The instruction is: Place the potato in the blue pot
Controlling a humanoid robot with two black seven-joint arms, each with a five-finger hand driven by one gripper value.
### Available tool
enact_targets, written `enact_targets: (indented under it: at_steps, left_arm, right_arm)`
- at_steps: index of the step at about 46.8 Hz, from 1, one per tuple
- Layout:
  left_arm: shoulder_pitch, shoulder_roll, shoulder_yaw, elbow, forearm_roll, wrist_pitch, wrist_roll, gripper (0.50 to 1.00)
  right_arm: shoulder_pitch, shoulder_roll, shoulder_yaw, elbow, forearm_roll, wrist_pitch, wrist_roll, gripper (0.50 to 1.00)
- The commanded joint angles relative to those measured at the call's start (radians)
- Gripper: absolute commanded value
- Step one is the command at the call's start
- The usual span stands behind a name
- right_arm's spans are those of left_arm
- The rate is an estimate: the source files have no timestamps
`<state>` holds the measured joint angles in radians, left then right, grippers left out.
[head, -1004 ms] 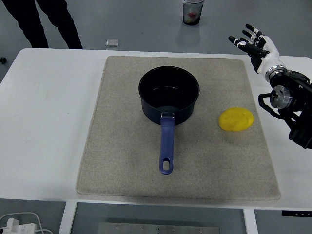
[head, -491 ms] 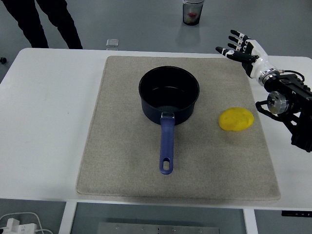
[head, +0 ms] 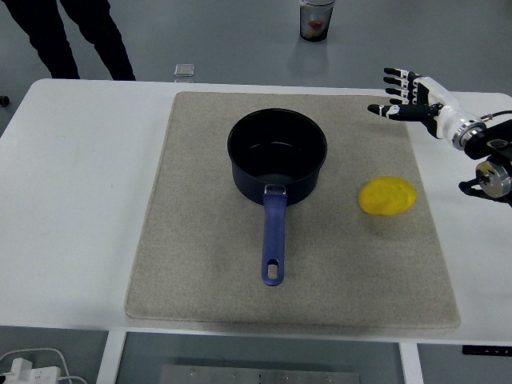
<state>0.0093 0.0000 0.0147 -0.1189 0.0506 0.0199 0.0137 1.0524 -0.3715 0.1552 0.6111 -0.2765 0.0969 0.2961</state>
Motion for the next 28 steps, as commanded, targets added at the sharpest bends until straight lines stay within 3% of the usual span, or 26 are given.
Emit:
enact_targets:
  at_steps: [1, 28]
  left_arm:
    - [0.0, 0.0, 0.001, -0.001, 0.0, 0.0, 0.0, 0.996]
    - [-0.003, 0.0, 0.001, -0.004, 0.0, 0.0, 0.0, 0.996]
  right_arm:
    - [-0.002, -0.029, -0.002, 0.032, -0.026, 0.007, 0.0, 0.936]
    - [-0.014, -0.294, -0.125, 0.332, -0.225, 0.007, 0.023, 0.938]
